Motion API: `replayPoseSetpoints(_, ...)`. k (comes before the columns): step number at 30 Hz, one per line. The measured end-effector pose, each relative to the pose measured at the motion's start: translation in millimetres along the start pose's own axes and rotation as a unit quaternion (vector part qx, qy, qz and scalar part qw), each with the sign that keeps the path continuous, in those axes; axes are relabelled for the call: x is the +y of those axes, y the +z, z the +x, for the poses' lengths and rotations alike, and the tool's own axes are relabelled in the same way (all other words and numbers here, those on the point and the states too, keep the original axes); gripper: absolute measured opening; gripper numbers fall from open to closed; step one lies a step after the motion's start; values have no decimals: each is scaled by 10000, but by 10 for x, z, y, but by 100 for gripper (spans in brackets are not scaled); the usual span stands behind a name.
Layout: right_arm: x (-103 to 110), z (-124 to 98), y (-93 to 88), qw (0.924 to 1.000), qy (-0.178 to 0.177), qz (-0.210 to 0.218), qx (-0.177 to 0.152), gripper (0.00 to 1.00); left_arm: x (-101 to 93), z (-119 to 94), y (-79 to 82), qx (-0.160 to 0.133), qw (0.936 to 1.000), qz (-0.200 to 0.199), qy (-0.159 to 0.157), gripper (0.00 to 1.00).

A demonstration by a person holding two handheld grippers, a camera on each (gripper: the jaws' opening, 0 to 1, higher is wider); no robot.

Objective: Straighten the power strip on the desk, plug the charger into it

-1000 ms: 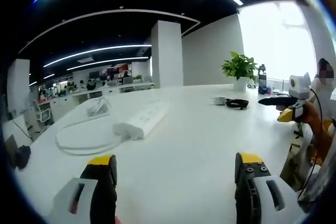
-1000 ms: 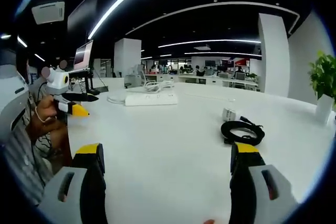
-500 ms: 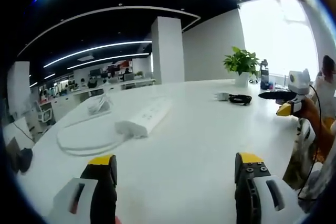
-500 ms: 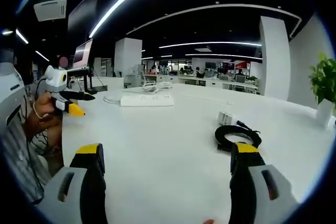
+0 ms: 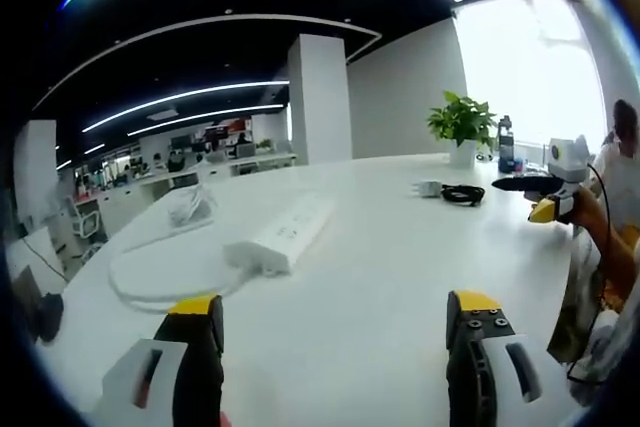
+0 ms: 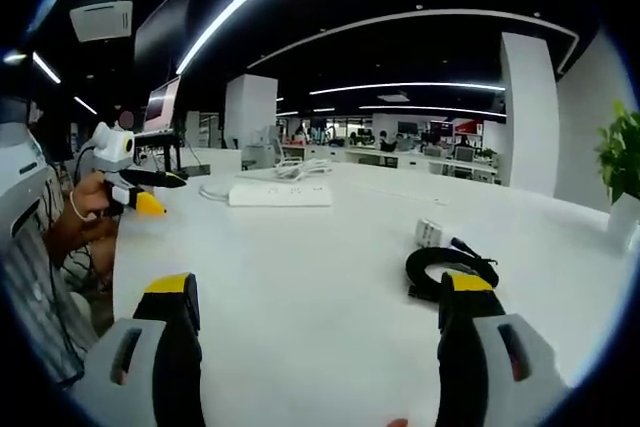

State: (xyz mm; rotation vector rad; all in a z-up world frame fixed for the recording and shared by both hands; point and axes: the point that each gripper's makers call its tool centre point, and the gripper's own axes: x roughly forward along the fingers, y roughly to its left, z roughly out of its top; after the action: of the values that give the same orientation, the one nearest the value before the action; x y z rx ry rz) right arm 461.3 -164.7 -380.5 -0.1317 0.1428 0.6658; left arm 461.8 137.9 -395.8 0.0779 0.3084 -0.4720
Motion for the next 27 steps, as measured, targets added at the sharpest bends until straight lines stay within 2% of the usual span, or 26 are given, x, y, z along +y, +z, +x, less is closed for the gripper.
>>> replayPoseSetpoints(13, 32, 96, 5, 9998, 206, 63, -28, 99, 121, 84, -6, 7, 9999, -157, 24, 93)
replayPoseSetpoints(17, 45, 126, 39, 9996, 258, -34, -56, 98, 174, 106, -29, 28, 9996, -272, -15, 92)
replayPoseSetpoints(27, 67, 269, 140, 9991, 407, -106, -107, 97, 220, 172, -7, 24, 9997, -261, -14, 91)
